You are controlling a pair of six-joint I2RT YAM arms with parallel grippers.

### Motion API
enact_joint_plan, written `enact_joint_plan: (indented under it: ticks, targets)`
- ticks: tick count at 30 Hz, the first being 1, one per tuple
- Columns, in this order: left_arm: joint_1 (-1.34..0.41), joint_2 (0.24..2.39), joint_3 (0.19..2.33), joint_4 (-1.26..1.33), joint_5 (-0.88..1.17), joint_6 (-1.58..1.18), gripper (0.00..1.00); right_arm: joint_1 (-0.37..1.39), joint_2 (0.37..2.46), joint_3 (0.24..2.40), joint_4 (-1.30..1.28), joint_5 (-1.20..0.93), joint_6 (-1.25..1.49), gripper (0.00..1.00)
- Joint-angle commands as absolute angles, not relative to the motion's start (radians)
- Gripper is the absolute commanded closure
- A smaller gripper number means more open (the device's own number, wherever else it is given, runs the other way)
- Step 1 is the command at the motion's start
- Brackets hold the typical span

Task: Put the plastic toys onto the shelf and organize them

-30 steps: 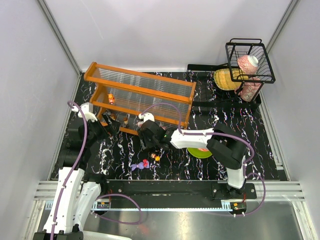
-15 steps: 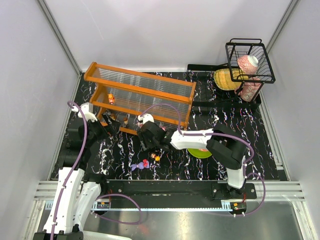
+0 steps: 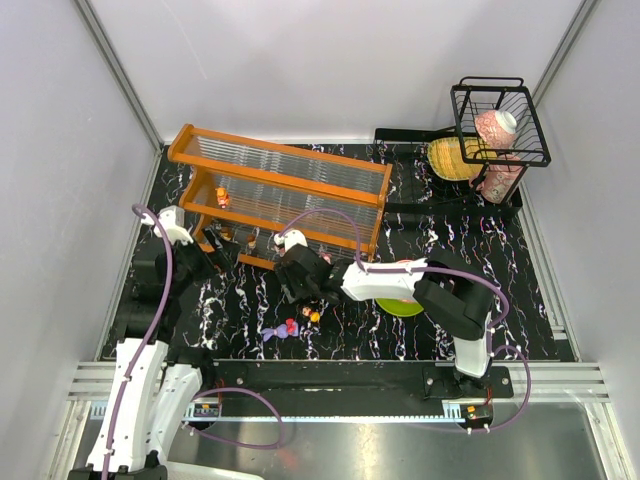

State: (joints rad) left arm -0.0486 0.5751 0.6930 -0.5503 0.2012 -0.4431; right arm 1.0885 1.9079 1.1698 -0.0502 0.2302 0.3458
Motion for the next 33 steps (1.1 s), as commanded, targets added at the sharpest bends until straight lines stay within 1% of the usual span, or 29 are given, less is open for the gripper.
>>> enact_joint_plan:
  ticks: [1, 19, 28, 33]
  targets:
    - [-0.051, 0.558, 0.703, -0.517, 0.187, -0.453, 0.01, 1.109, 1.876, 1.186, -0.044, 0.279, 0.324, 0.37]
    - [-0.051, 0.557, 0.710, -0.526, 0.190, -0.456, 0.01, 1.146, 1.907, 1.210, -0.058, 0.339, 0.281, 0.37]
    - [-0.051, 0.549, 0.704, -0.528, 0.189, -0.456, 0.01, 1.146, 1.924, 1.210, -0.055, 0.341, 0.282, 0.42]
    - [-0.051, 0.546, 0.703, -0.528, 0.189, -0.454, 0.01, 1.146, 1.931, 1.210, -0.054, 0.336, 0.282, 0.43]
